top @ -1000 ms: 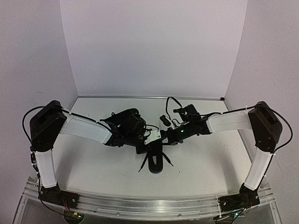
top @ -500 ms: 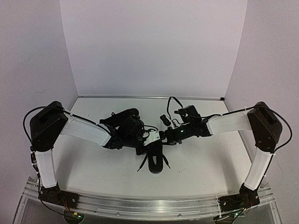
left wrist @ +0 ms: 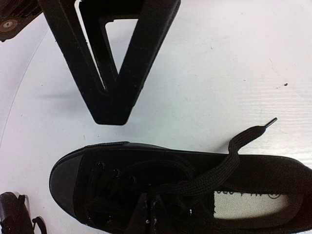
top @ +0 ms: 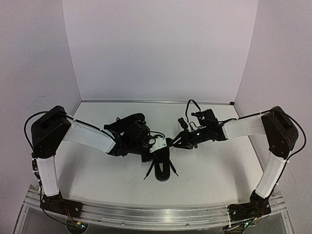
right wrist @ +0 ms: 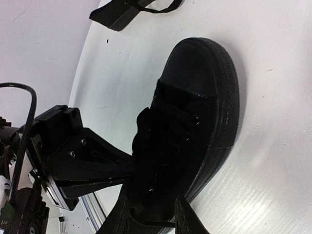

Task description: Tie the shoes

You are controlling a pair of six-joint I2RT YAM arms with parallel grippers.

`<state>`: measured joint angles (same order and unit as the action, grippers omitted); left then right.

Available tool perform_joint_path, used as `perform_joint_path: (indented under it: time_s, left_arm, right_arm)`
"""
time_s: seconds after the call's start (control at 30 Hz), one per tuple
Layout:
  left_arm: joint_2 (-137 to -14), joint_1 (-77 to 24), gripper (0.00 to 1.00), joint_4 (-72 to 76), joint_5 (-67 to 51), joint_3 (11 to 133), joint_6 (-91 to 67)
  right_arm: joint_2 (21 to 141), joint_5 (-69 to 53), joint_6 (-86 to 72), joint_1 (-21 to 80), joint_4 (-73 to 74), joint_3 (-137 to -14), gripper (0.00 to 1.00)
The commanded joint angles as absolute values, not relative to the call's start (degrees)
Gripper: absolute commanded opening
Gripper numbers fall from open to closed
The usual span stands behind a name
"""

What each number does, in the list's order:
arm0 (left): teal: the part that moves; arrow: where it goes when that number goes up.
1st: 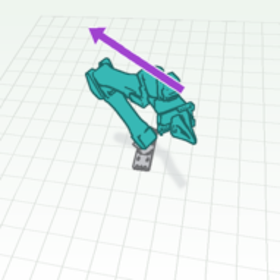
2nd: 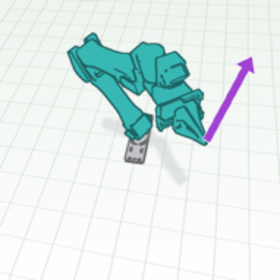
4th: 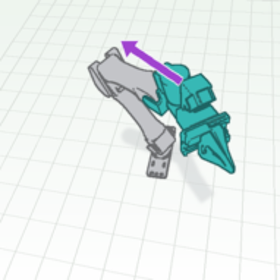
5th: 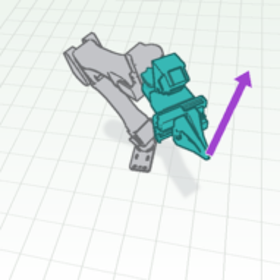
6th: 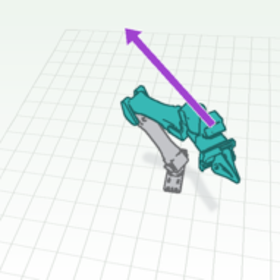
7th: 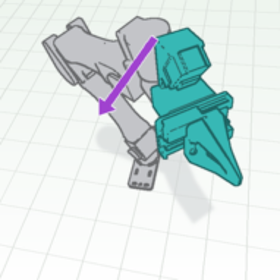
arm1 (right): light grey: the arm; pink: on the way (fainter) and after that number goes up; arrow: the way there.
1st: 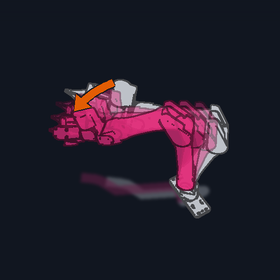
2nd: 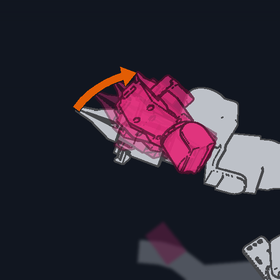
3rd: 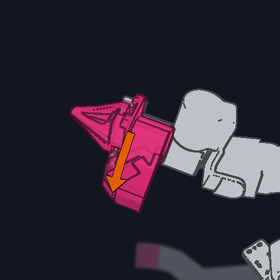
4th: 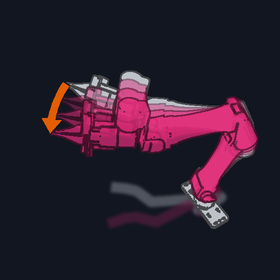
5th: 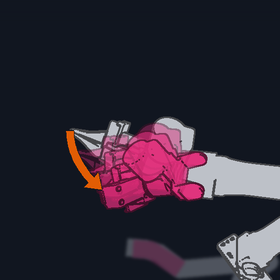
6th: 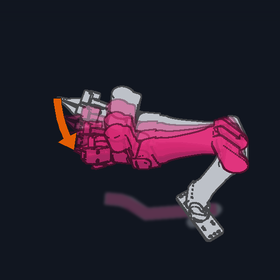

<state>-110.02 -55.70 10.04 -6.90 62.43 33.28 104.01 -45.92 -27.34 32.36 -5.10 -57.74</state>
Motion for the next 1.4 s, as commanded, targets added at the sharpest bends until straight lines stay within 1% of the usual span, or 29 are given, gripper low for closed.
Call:
perform_joint_path:
  time_s: [0.0,0.37,0.47,0.97,1.37]
  left_arm:
    - [-110.1,-55.7,0.00,8.5,-7.3,62.8,35.0]
    - [-110.1,-55.8,0.00,6.9,-6.0,63.4,36.9]
    - [-110.2,-55.8,0.00,6.7,-6.0,63.4,37.3]
    - [-110.7,-56.2,0.00,6.0,-5.4,63.9,38.8]
    - [-110.5,-56.3,0.00,6.2,-5.4,63.7,38.9]
  right_arm:
    - [104.7,-45.2,-28.6,32.7,-6.4,-58.9,0.29]
    - [111.0,-46.8,-28.0,33.5,-5.2,-62.1,0.14]
    - [112.0,-48.1,-27.7,34.2,-5.3,-63.1,0.12]
    - [112.1,-51.8,-27.7,35.1,-5.6,-64.4,0.13]
    - [113.1,-52.6,-27.9,36.0,-5.5,-65.2,0.16]
